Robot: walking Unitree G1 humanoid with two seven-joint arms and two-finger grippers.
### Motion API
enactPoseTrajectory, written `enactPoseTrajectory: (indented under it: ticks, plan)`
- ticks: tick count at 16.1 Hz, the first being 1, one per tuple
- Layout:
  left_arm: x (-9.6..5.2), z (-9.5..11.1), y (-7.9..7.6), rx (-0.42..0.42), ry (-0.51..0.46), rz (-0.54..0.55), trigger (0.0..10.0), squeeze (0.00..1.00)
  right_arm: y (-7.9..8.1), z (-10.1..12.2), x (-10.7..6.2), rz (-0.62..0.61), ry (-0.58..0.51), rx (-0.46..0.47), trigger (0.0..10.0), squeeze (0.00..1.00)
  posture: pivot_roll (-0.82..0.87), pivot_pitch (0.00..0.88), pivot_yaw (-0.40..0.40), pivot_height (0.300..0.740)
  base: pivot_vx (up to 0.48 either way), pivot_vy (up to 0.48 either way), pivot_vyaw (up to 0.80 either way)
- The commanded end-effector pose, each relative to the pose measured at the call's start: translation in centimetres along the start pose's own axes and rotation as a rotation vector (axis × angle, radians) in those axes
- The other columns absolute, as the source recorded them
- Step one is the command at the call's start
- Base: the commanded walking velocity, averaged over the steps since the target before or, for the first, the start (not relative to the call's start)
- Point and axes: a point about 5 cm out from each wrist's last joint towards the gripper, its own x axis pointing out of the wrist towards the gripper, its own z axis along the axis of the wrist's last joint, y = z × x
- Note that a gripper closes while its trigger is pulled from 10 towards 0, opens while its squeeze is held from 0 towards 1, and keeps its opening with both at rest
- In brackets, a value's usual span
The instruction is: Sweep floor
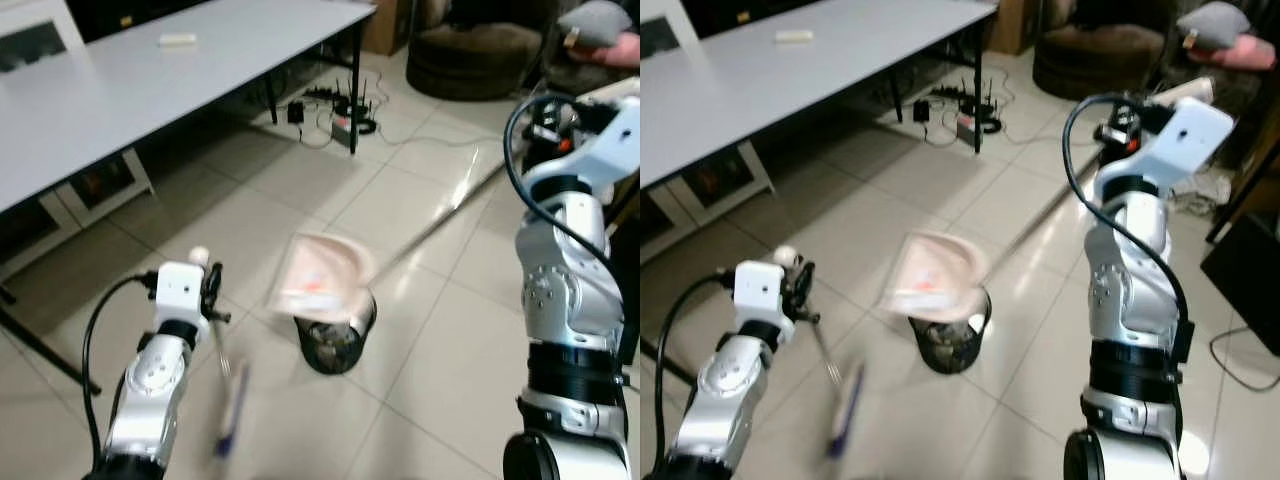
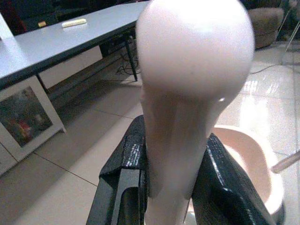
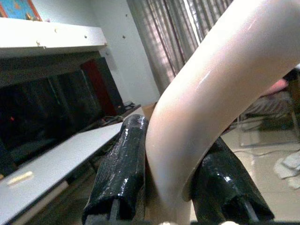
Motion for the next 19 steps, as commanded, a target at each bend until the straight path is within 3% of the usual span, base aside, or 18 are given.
enactPoseTrajectory:
  ticks: [1, 4, 16, 19]
  plan:
    - [0.27, 0.87, -0.23, 0.004, -0.039, -0.005, 10.0, 0.0, -0.1, 1.56, 0.27, 0.004, -0.072, 0.019, 10.0, 0.0, 0.02, 0.02, 0.068, 0.74, 0.341, 0.0, 0.0]
    - [0.13, 0.76, -0.33, 0.002, -0.036, -0.008, 10.0, 0.0, 0.08, 1.5, 0.14, 0.012, -0.07, 0.025, 10.0, 0.0, 0.01, 0.02, 0.068, 0.74, 0.342, 0.0, -0.54]
    - [0.48, 0.9, -0.46, 0.009, -0.03, -0.029, 10.0, 0.0, -0.28, 1.12, -0.2, -0.002, -0.065, -0.006, 10.0, 0.0, 0.01, 0.029, 0.081, 0.74, 0.337, 0.0, 0.0]
    - [0.36, 0.49, -0.99, 0.037, -0.006, -0.057, 10.0, 0.0, -0.5, 1.0, -0.05, -0.017, -0.071, -0.047, 10.0, 0.0, 0.02, 0.033, 0.083, 0.74, 0.0, 0.0, 0.0]
